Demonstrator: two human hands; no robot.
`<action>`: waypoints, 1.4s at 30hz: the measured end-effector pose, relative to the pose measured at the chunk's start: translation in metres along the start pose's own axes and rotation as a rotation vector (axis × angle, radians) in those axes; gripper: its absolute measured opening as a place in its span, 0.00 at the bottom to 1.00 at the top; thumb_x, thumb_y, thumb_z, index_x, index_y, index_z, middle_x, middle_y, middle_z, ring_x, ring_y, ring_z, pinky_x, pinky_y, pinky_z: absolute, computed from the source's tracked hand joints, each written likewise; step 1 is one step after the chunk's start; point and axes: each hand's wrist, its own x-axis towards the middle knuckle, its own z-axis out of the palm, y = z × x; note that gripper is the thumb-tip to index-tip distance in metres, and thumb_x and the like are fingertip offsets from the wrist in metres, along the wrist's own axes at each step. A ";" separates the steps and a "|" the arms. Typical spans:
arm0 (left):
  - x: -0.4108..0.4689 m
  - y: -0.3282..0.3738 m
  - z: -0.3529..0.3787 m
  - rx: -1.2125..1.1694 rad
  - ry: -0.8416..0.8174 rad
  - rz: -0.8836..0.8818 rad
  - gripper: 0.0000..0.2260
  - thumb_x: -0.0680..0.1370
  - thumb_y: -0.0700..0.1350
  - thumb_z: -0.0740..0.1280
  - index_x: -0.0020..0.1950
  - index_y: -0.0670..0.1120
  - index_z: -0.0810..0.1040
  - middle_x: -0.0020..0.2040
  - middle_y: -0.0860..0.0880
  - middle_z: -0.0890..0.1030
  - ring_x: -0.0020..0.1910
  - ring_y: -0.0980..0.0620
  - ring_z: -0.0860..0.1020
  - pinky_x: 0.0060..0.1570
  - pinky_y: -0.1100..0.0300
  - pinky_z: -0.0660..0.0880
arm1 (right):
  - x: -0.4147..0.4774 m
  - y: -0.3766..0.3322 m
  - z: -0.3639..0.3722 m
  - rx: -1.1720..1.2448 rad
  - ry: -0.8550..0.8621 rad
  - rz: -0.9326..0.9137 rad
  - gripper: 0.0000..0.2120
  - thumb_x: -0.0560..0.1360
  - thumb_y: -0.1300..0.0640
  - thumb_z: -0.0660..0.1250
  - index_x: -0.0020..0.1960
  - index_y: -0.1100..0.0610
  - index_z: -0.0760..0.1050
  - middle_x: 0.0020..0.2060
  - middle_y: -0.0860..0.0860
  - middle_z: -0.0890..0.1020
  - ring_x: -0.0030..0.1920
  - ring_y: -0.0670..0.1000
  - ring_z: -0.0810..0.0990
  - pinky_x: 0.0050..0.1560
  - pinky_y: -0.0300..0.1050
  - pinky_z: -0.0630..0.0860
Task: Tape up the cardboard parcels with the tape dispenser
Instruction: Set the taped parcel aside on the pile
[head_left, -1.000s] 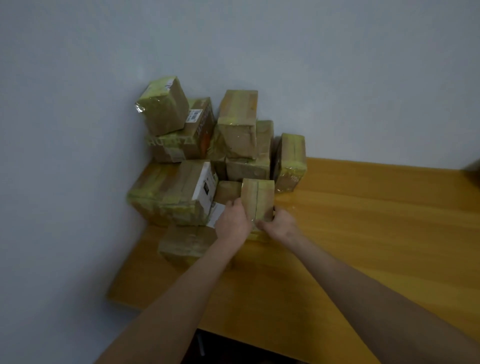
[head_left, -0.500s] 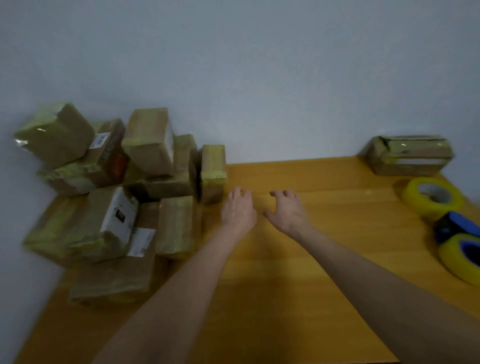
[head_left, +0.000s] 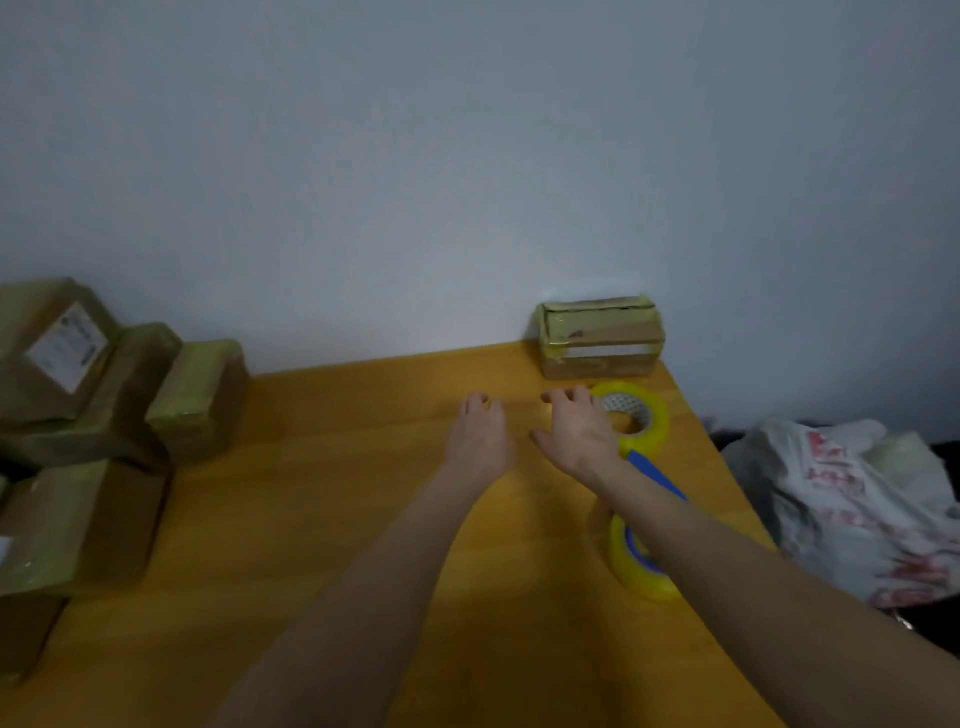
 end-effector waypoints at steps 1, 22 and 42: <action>0.006 0.013 0.003 -0.001 -0.003 0.006 0.21 0.79 0.45 0.63 0.72 0.43 0.65 0.72 0.43 0.62 0.71 0.45 0.62 0.67 0.53 0.65 | 0.005 0.013 -0.005 0.016 -0.009 0.009 0.26 0.77 0.48 0.65 0.72 0.53 0.64 0.68 0.57 0.66 0.68 0.59 0.64 0.67 0.52 0.65; 0.194 0.061 0.069 -0.645 0.023 -0.351 0.38 0.76 0.55 0.69 0.77 0.42 0.53 0.75 0.42 0.60 0.73 0.42 0.62 0.68 0.50 0.64 | 0.170 0.178 -0.017 0.711 0.079 0.490 0.40 0.72 0.45 0.72 0.76 0.58 0.58 0.71 0.58 0.67 0.67 0.59 0.70 0.63 0.54 0.71; 0.099 -0.029 0.015 -0.674 0.361 -0.531 0.34 0.71 0.65 0.68 0.71 0.51 0.67 0.67 0.46 0.72 0.64 0.45 0.72 0.55 0.53 0.69 | 0.111 0.073 -0.015 0.448 -0.031 0.137 0.35 0.70 0.32 0.66 0.68 0.52 0.65 0.54 0.51 0.80 0.48 0.54 0.79 0.41 0.50 0.77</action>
